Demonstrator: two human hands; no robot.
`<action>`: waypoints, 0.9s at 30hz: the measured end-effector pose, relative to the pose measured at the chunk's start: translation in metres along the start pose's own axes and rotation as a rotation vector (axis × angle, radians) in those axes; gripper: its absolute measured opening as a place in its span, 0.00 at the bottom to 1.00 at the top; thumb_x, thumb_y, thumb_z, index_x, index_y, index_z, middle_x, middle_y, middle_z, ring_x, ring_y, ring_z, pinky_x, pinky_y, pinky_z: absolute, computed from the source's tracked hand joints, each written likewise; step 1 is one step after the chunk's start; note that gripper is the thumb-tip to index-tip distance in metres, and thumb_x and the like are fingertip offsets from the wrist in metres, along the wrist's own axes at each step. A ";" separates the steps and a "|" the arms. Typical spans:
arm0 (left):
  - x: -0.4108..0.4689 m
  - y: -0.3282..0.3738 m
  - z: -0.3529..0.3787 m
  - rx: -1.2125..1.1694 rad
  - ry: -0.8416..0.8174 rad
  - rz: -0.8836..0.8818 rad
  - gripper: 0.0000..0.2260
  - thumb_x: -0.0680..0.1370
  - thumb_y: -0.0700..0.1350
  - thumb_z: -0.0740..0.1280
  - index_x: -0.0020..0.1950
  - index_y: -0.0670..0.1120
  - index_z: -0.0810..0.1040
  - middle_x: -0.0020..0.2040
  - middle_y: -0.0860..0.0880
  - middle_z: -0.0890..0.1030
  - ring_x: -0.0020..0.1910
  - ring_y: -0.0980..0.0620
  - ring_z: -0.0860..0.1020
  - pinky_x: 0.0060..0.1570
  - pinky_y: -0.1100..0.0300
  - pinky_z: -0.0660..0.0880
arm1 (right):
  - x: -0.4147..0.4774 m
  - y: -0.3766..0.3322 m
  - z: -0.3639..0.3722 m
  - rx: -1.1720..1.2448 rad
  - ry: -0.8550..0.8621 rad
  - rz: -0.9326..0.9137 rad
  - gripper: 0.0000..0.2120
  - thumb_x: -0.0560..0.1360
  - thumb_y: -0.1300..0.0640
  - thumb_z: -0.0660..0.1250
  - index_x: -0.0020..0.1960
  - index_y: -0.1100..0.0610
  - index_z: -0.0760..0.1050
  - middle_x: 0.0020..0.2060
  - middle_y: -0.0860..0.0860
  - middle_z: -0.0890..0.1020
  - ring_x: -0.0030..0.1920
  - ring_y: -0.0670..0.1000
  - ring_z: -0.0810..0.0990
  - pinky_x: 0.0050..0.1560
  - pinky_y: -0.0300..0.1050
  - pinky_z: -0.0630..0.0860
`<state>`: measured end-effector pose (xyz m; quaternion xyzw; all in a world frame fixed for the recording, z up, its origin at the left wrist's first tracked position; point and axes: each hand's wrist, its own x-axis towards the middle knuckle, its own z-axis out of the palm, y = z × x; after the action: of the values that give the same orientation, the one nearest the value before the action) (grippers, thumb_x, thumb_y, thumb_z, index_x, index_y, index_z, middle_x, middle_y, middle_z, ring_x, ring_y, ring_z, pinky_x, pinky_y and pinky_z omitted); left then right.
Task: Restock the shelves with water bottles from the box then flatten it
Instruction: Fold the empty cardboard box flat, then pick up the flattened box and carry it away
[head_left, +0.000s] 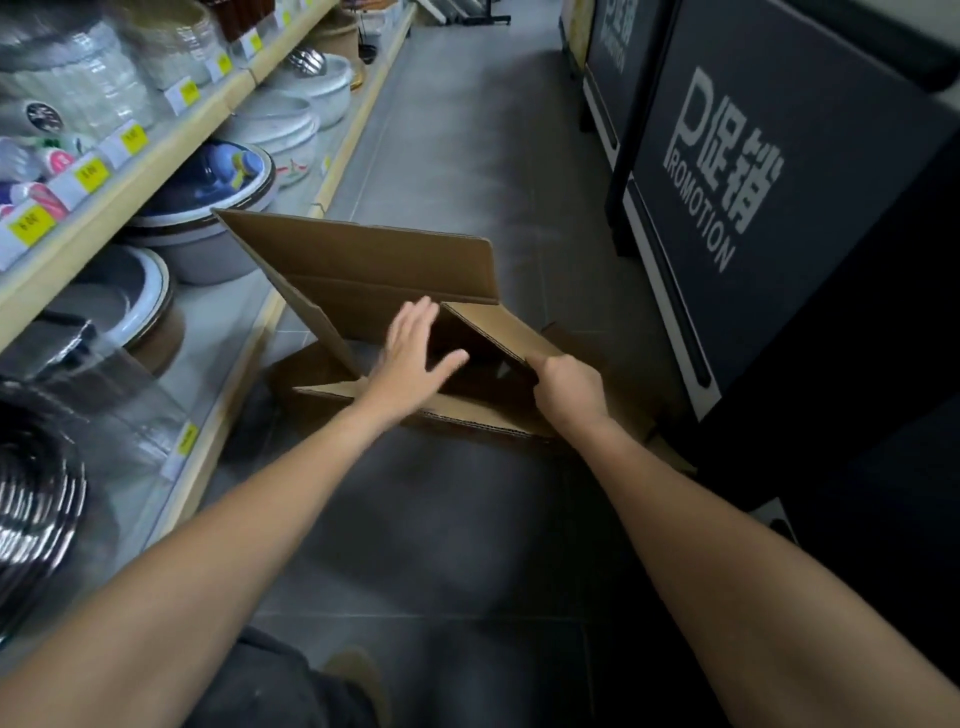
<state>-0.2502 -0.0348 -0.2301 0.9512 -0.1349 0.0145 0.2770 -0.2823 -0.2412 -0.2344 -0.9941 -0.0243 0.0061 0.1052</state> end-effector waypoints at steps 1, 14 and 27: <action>0.001 0.010 0.002 0.079 -0.130 0.134 0.38 0.75 0.64 0.59 0.78 0.48 0.49 0.79 0.52 0.46 0.77 0.52 0.43 0.74 0.44 0.49 | -0.001 0.002 0.000 0.029 -0.008 0.010 0.16 0.76 0.65 0.59 0.61 0.54 0.76 0.48 0.56 0.82 0.49 0.58 0.81 0.50 0.54 0.80; 0.018 0.070 0.049 0.832 -0.236 0.635 0.40 0.75 0.57 0.65 0.78 0.45 0.46 0.78 0.45 0.55 0.77 0.45 0.51 0.74 0.46 0.47 | -0.014 0.044 -0.023 0.334 -0.075 0.056 0.19 0.77 0.67 0.60 0.64 0.53 0.76 0.56 0.54 0.81 0.56 0.54 0.78 0.60 0.49 0.75; 0.020 0.086 0.063 0.375 -0.016 0.369 0.11 0.75 0.43 0.68 0.58 0.48 0.78 0.53 0.49 0.79 0.56 0.47 0.74 0.50 0.52 0.72 | -0.038 0.076 -0.043 0.308 -0.067 0.165 0.26 0.75 0.35 0.60 0.61 0.54 0.77 0.55 0.52 0.81 0.55 0.53 0.79 0.52 0.49 0.76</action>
<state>-0.2568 -0.1424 -0.2362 0.9453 -0.3034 0.0821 0.0874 -0.3159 -0.3259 -0.2077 -0.9641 0.0553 0.0515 0.2545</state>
